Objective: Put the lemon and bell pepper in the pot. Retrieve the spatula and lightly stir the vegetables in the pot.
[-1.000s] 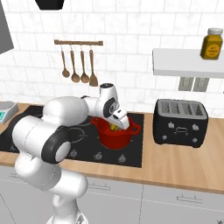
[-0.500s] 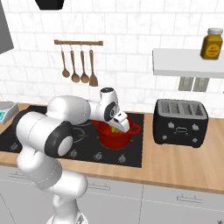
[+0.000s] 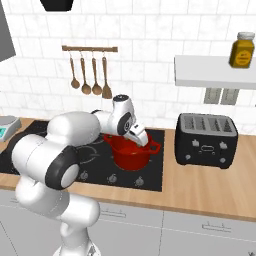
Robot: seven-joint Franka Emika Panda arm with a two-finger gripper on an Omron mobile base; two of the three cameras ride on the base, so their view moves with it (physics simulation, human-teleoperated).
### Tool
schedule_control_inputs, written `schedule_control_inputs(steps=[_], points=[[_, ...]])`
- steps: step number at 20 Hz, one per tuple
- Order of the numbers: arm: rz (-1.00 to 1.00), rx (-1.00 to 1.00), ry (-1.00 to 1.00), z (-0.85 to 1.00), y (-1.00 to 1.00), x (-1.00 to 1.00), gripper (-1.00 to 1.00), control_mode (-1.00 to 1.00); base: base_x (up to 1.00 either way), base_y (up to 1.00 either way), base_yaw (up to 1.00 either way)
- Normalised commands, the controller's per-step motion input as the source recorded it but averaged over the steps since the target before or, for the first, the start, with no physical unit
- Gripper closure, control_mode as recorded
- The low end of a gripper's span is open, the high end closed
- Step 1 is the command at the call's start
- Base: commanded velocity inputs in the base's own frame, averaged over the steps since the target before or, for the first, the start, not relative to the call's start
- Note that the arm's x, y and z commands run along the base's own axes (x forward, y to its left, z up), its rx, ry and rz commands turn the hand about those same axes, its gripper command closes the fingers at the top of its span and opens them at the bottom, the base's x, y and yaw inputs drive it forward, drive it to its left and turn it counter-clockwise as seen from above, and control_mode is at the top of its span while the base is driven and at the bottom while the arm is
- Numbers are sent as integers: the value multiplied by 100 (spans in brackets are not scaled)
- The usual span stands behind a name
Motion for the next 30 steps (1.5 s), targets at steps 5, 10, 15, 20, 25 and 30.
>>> schedule_control_inputs(steps=[5, 10, 15, 20, 25, 30], points=[[1, 0, -23, 97, 21, -69, -100, -100, 0, 0, 0], [1, 0, -11, 100, 38, -93, -100, -100, 0, 0, 0], [0, 0, -1, 84, 39, -98, -100, -100, 0, 0, 0], [1, 0, 1, 40, 16, -96, -100, -100, 0, 0, 0], [9, 0, 9, 7, 8, -56, -100, -100, 0, 0, 0], [2, 0, 0, 0, 6, -8, -100, 100, -40, 60, 8]])
